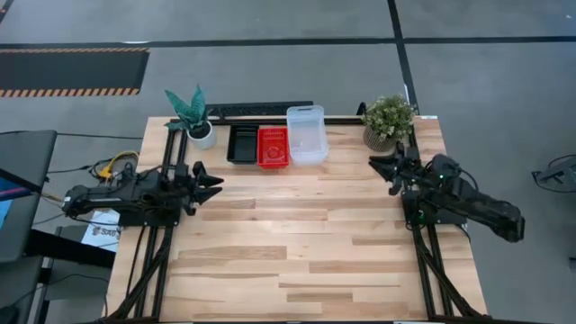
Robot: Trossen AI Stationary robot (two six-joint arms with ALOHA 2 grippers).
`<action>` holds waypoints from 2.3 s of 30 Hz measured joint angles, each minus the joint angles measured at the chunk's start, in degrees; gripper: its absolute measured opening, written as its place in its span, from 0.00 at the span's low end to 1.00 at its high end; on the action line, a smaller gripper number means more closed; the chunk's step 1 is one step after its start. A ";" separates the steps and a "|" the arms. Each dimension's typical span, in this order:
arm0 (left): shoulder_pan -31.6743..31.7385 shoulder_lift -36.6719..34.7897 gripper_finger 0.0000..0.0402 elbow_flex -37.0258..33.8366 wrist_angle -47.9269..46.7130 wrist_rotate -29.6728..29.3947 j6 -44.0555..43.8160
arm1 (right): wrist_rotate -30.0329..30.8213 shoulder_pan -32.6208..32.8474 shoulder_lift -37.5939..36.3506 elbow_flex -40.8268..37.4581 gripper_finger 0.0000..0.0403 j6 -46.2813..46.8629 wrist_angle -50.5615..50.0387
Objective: Stack baskets by color
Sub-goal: Return to Home Position
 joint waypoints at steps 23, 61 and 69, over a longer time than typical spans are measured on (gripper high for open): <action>-0.01 -0.46 0.39 -1.47 1.45 -4.91 2.92 | 5.07 13.29 0.00 -8.70 0.30 -3.99 12.91; -0.02 -0.41 0.39 -1.59 -3.02 -4.69 4.64 | 9.75 13.18 0.00 -8.75 0.30 -5.49 6.76; -0.02 -0.39 0.39 -1.59 -3.01 -4.68 4.61 | 9.73 13.18 0.00 -8.75 0.30 -5.48 6.58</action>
